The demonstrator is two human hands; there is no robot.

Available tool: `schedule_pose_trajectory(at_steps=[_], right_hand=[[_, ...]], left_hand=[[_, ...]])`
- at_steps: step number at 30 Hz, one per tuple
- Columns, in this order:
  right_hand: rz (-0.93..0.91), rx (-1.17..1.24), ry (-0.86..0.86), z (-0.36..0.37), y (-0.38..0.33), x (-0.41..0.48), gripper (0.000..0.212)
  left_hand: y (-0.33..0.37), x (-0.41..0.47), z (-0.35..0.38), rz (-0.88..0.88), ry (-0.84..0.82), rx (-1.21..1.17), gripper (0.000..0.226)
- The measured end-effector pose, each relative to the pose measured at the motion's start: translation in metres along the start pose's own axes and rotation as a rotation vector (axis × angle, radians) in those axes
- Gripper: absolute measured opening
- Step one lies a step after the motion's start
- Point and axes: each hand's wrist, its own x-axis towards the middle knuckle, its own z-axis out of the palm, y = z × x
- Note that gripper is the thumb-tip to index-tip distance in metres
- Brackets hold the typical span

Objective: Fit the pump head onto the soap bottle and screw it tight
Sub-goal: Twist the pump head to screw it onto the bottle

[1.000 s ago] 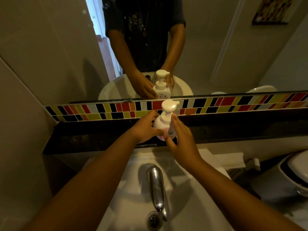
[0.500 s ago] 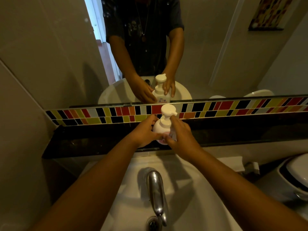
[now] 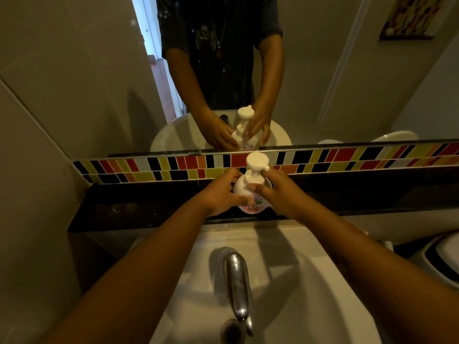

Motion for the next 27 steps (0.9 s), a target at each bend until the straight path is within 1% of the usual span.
schedule_pose_trajectory(at_steps=[2, 5, 7, 10, 13, 15, 18, 20, 22, 23, 27], right_hand=[[-0.002, 0.011, 0.056, 0.006, 0.002, 0.001, 0.053], [-0.031, 0.015, 0.234, 0.023, 0.006, -0.001, 0.046], [-0.049, 0.016, 0.309, 0.034, 0.007, -0.002, 0.042], [0.006, -0.072, 0.414, 0.041, 0.006, 0.002, 0.043], [0.02, -0.157, 0.47, 0.046, 0.006, 0.002, 0.043], [0.009, -0.118, 0.445, 0.044, 0.005, 0.001, 0.043], [-0.016, -0.01, 0.255, 0.023, 0.001, 0.0, 0.042], [-0.036, 0.012, 0.127, 0.009, 0.001, 0.0, 0.045], [-0.061, 0.025, 0.061, 0.009, 0.003, -0.001, 0.045], [-0.062, 0.041, 0.07, 0.013, 0.003, -0.002, 0.044], [-0.062, 0.073, 0.218, 0.027, 0.008, -0.003, 0.042]], left_hand=[[-0.001, 0.0, 0.002, 0.007, 0.01, -0.014, 0.066], [-0.003, -0.001, 0.007, 0.014, 0.051, -0.04, 0.058], [-0.006, -0.001, 0.011, 0.015, 0.077, -0.076, 0.055], [-0.01, 0.0, 0.013, 0.014, 0.096, -0.114, 0.052], [-0.01, 0.0, 0.013, 0.017, 0.089, -0.118, 0.051], [-0.009, -0.001, 0.011, 0.019, 0.074, -0.121, 0.052], [-0.004, -0.001, 0.005, 0.018, 0.025, -0.058, 0.056], [-0.002, 0.0, 0.002, 0.011, -0.007, -0.026, 0.06], [-0.002, 0.001, 0.003, 0.008, -0.012, -0.016, 0.061], [-0.003, 0.001, 0.004, 0.009, -0.002, -0.019, 0.061], [-0.007, -0.001, 0.009, 0.022, 0.053, -0.045, 0.055]])
